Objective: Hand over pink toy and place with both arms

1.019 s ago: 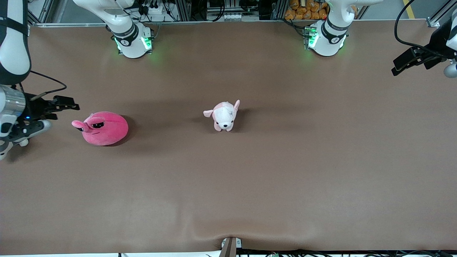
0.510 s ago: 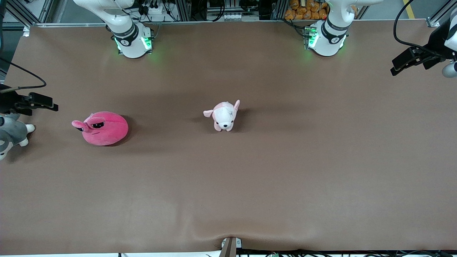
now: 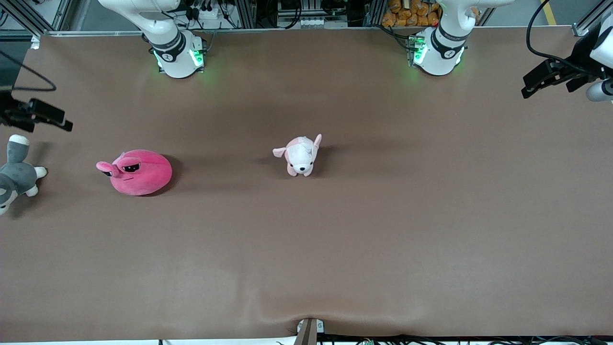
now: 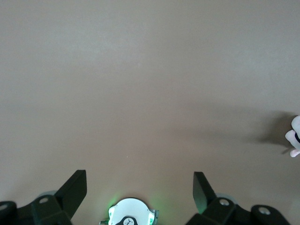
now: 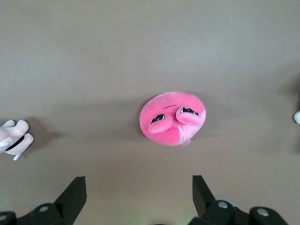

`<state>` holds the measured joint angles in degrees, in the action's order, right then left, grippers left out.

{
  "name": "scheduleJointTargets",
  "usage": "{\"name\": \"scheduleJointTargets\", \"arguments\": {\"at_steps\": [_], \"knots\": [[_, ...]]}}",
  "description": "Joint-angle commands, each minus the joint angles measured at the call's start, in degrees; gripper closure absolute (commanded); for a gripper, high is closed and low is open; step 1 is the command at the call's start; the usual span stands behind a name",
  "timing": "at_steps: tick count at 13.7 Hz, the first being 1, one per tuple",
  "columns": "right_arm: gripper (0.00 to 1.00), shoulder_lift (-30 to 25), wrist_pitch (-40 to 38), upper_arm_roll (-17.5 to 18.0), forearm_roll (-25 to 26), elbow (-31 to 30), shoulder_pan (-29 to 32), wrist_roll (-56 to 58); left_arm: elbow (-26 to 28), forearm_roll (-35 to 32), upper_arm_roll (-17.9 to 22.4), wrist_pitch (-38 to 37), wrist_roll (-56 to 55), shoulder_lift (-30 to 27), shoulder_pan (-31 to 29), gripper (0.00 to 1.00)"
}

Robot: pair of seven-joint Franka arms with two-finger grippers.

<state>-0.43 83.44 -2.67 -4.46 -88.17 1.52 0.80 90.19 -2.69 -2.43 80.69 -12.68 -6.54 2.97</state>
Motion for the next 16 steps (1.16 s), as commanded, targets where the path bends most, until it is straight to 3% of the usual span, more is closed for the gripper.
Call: {"name": "scheduleJointTargets", "arguments": {"at_steps": [1, 6, 16], "knots": [[0.00, -3.69, -1.08, 1.62, 2.34, -2.44, 0.41, -4.22, 0.42, 0.23, -0.20, -1.58, 0.55, -1.63, -0.33, 0.00], [0.00, -3.61, -0.29, 1.27, 5.42, -2.62, 0.59, -4.22, 0.25, 0.23, 0.23, -1.76, 0.99, -2.08, -0.51, 0.00], [0.00, -3.26, 0.50, 1.44, 5.69, -2.54, 0.94, -3.52, -2.04, -0.48, 0.15, -1.67, 1.26, -0.31, -0.33, 0.00]]}}
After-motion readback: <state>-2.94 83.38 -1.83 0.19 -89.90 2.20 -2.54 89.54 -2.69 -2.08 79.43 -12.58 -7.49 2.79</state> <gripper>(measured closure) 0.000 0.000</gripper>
